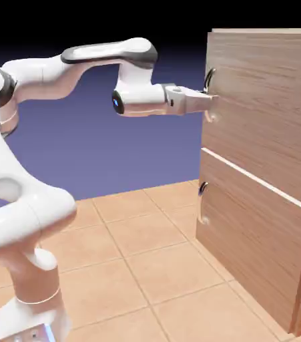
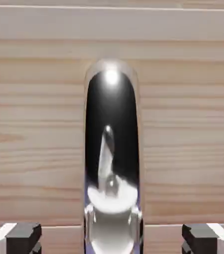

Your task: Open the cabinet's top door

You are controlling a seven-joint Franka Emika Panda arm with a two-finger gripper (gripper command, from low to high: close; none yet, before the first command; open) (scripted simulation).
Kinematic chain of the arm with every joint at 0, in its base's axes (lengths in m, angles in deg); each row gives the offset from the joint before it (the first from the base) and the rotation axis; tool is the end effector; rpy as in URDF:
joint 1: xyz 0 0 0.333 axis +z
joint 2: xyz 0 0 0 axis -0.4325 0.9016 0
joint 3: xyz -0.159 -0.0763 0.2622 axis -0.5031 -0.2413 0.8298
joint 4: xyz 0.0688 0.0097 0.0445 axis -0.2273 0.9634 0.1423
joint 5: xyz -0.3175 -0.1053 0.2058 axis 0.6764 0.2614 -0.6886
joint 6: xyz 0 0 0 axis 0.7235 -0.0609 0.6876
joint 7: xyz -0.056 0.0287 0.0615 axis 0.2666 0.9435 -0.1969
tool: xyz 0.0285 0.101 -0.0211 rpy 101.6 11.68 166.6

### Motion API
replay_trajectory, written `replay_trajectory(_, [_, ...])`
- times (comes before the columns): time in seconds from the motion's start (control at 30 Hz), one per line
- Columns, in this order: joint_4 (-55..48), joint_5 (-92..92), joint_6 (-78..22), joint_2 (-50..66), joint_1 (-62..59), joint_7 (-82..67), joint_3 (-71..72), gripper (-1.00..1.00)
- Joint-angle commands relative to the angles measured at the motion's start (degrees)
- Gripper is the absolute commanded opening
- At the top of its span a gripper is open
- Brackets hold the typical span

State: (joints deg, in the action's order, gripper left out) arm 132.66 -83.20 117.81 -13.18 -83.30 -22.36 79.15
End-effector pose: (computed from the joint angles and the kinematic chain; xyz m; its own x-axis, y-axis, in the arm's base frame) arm 0.4489 0.1547 0.5616 -0.0098 -0.7069 0.7072 -0.0087 -0.7072 -0.7070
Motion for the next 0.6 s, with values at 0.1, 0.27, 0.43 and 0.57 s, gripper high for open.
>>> replay_trajectory(0.1, [4.66,0.29,-2.01,1.9,8.32,-3.94,-6.02,-1.0])
replay_trajectory(0.27, [11.03,5.26,-4.78,1.88,18.7,-3.01,-13.81,-1.0])
replay_trajectory(0.43, [17.42,11.77,-7.29,0.39,29.08,-0.62,-22.08,-1.0])
replay_trajectory(0.57, [22.58,18.02,-9.03,-1.84,37.39,1.94,-29.06,-1.0])
